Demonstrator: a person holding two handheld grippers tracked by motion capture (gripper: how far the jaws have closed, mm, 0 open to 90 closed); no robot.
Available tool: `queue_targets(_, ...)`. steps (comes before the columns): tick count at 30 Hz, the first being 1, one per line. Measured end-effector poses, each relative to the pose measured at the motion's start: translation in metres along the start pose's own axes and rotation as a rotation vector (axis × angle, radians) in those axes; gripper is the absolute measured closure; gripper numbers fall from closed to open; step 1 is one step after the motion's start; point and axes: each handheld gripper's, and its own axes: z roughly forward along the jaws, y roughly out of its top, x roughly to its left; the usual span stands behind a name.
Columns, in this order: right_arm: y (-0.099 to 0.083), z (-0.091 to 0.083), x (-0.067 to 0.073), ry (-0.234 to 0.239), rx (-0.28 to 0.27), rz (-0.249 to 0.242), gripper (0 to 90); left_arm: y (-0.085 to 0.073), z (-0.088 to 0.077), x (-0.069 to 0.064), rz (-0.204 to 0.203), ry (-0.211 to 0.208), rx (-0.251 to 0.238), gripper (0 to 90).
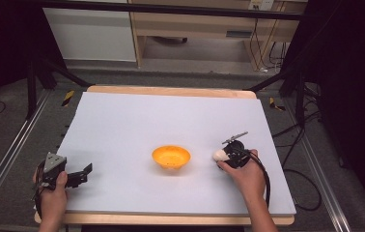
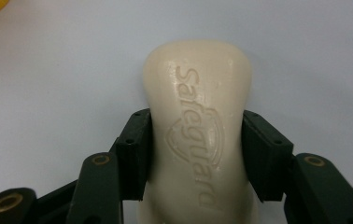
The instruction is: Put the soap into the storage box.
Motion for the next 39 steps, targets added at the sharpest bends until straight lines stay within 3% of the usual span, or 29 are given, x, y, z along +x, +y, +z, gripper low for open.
queue_targets(8, -0.001, -0.002, -0.011, 0.078, -0.011, -0.024, 49.6, 0.000, 0.000, -0.001, 0.002, -0.001, -0.005, 0.0)
queue_targets(17, -0.001, -0.006, -0.007, 0.099, -0.024, -0.063, 49.7, 0.000, 0.000, -0.001, -0.001, -0.003, -0.004, 0.0)
queue_targets(22, 0.005, -0.011, -0.005, 0.140, -0.055, -0.119, 49.6, 0.000, 0.000, -0.001, 0.000, -0.003, -0.004, 0.0)
queue_targets(26, 0.015, -0.017, 0.000, 0.145, -0.073, -0.178, 49.7, 0.000, 0.000, 0.000, 0.001, -0.002, -0.004, 0.0)
queue_targets(28, 0.017, -0.018, 0.001, 0.144, -0.070, -0.174, 49.7, 0.000, 0.000, 0.000, 0.001, -0.002, -0.004, 0.0)
queue_targets(30, 0.023, -0.021, 0.005, 0.142, -0.074, -0.213, 49.7, 0.000, 0.000, 0.000, 0.001, -0.003, -0.005, 0.0)
queue_targets(39, 0.038, -0.026, 0.015, 0.145, -0.068, -0.294, 49.7, 0.000, -0.001, 0.000, 0.001, -0.002, -0.004, 0.0)
